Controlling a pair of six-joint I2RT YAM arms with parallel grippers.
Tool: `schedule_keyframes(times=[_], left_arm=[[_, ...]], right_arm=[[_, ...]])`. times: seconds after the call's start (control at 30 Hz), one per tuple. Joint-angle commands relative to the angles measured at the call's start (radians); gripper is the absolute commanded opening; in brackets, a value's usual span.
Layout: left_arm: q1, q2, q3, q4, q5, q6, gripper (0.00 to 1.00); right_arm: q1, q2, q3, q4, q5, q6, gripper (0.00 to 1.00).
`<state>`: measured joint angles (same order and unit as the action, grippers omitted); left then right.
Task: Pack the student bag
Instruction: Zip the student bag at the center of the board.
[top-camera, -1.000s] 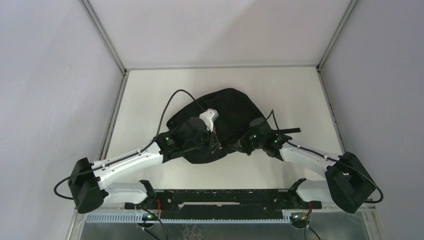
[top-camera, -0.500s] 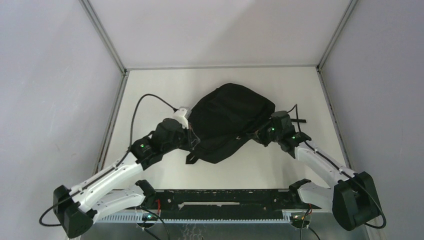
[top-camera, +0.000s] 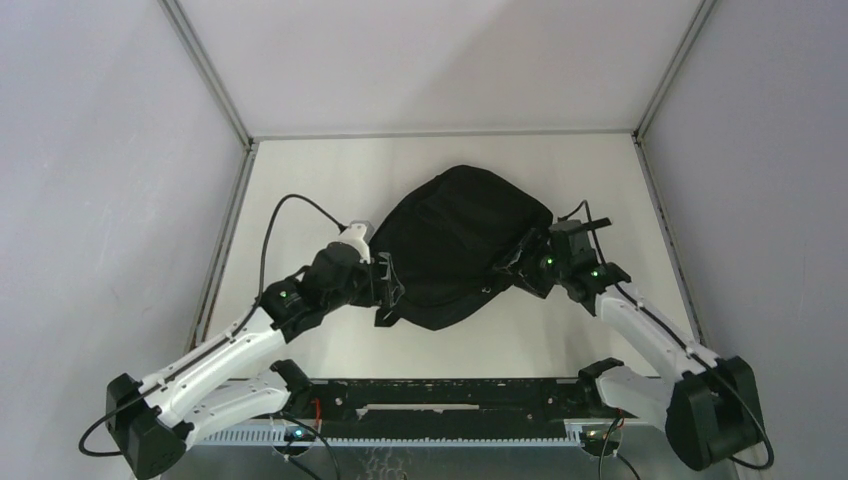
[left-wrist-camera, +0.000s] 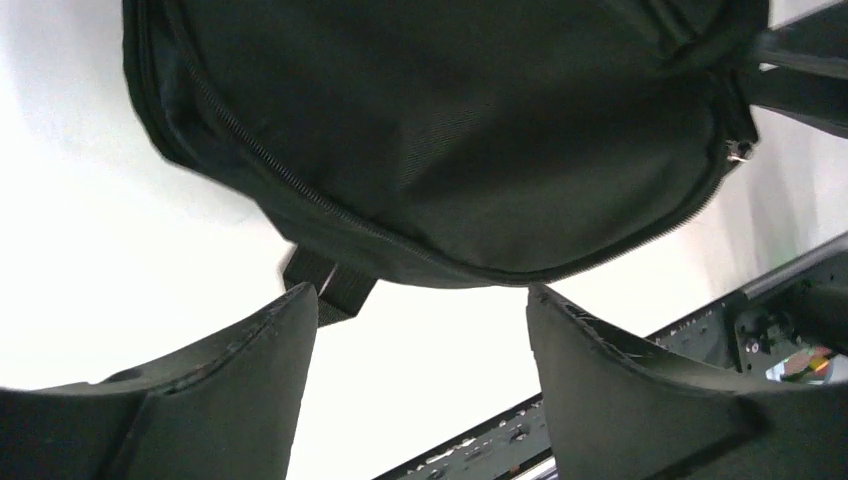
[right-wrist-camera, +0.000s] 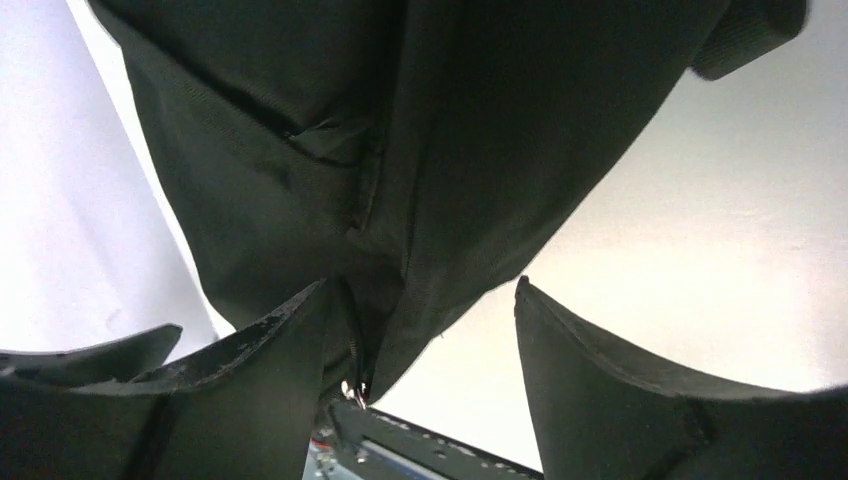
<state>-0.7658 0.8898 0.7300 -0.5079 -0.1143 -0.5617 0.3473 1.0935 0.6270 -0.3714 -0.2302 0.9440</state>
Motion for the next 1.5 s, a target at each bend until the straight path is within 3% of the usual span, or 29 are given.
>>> schedule_keyframes(times=[0.0,0.27,0.4,0.53,0.63,0.8,1.03,1.23,1.47], left_arm=[[0.04,-0.008,-0.061,-0.004,-0.017,-0.094,0.83],[0.112,0.043,-0.134,0.197,0.233,-0.187,0.84],[0.116,0.105,-0.158,0.27,0.268,-0.247,0.84],[0.127,0.114,-0.201,0.384,0.28,-0.292,0.77],[0.137,0.135,-0.183,0.395,0.268,-0.289,0.68],[0.147,0.098,-0.124,0.351,0.176,-0.271,0.37],[0.156,0.099,-0.03,0.323,0.117,-0.184,0.01],[0.181,0.172,0.064,0.337,0.165,-0.16,0.0],[0.251,0.293,0.152,0.347,0.237,-0.162,0.0]], right_arm=[[-0.004,-0.132,0.057,-0.09,0.101,-0.179,0.76],[0.029,-0.276,0.081,-0.095,0.146,-0.347,0.72],[0.146,-0.327,0.088,-0.059,0.303,-0.41,0.72],[0.226,-0.331,0.102,-0.046,0.395,-0.436,0.73],[0.252,-0.31,0.112,-0.038,0.38,-0.446,0.72],[0.335,-0.306,0.112,-0.011,0.281,-0.554,0.72],[0.547,-0.323,0.077,0.109,0.294,-0.685,0.69],[0.672,-0.275,0.041,0.245,0.245,-0.737,0.69],[0.744,-0.088,0.093,0.31,0.242,-0.747,0.69]])
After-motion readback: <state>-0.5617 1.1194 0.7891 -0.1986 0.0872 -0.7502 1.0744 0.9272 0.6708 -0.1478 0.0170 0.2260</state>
